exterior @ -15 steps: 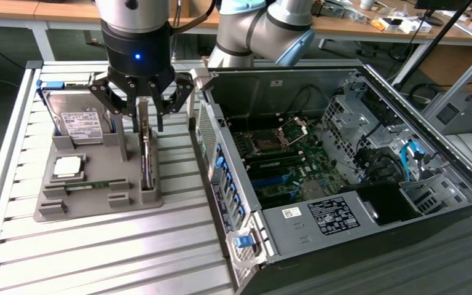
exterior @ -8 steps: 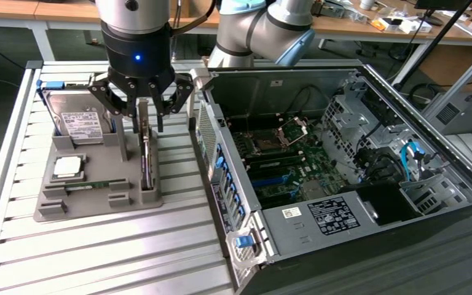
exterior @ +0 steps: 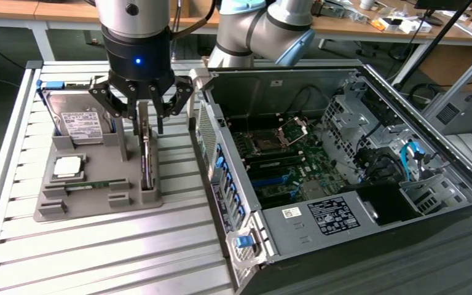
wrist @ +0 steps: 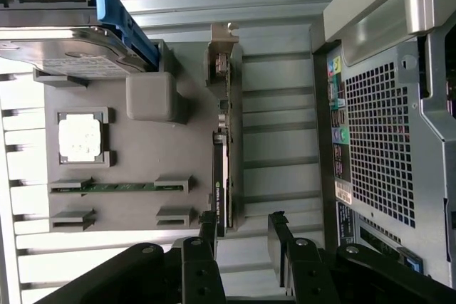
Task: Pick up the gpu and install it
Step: 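Pick up the gpu and move the gpu toward the slot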
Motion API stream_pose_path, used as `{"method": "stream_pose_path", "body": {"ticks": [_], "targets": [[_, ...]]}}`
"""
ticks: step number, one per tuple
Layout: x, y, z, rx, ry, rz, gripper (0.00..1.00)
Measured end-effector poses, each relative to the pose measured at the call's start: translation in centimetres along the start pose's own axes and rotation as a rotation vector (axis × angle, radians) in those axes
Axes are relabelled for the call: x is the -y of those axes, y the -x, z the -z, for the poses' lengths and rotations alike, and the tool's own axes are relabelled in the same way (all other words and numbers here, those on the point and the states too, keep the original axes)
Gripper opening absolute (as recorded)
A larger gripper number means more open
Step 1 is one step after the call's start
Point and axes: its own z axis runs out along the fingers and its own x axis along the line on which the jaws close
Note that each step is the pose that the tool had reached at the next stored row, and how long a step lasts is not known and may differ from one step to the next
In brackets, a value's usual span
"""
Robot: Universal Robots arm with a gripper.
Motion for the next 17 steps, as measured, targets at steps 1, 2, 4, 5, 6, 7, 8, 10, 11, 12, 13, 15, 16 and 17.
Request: {"method": "stream_pose_path", "body": {"ticks": [1, 2, 4, 5, 6, 7, 8, 10, 11, 12, 13, 15, 16, 17], "targets": [[0.00, 0.00, -0.02, 0.0000, 0.0001, 0.000, 0.42], [0.00, 0.00, -0.04, 0.0000, 0.0000, 0.000, 0.42], [0.00, 0.00, -0.07, 0.0000, 0.0000, 0.000, 0.42], [0.00, 0.00, -0.10, 0.0000, 0.0000, 0.000, 0.42], [0.00, 0.00, -0.12, 0.0000, 0.0000, 0.000, 0.42], [0.00, 0.00, -0.14, 0.0000, 0.0000, 0.000, 0.42], [0.01, 0.00, -0.16, 0.0000, 0.0000, 0.000, 0.42], [0.01, 0.00, -0.20, 0.0000, 0.0000, 0.000, 0.42], [0.01, 0.00, -0.24, 0.0002, -0.0001, 0.000, 0.42], [0.01, 0.00, -0.26, 0.0000, -0.0002, 0.000, 0.42], [0.01, 0.00, -0.30, 0.0000, -0.0003, 0.000, 0.42], [0.02, -0.01, -0.35, 0.0000, -0.0003, 0.000, 0.42], [0.02, -0.01, -0.37, 0.0000, -0.0003, 0.000, 0.42], [0.02, -0.01, -0.39, 0.0000, -0.0003, 0.000, 0.42]]}}
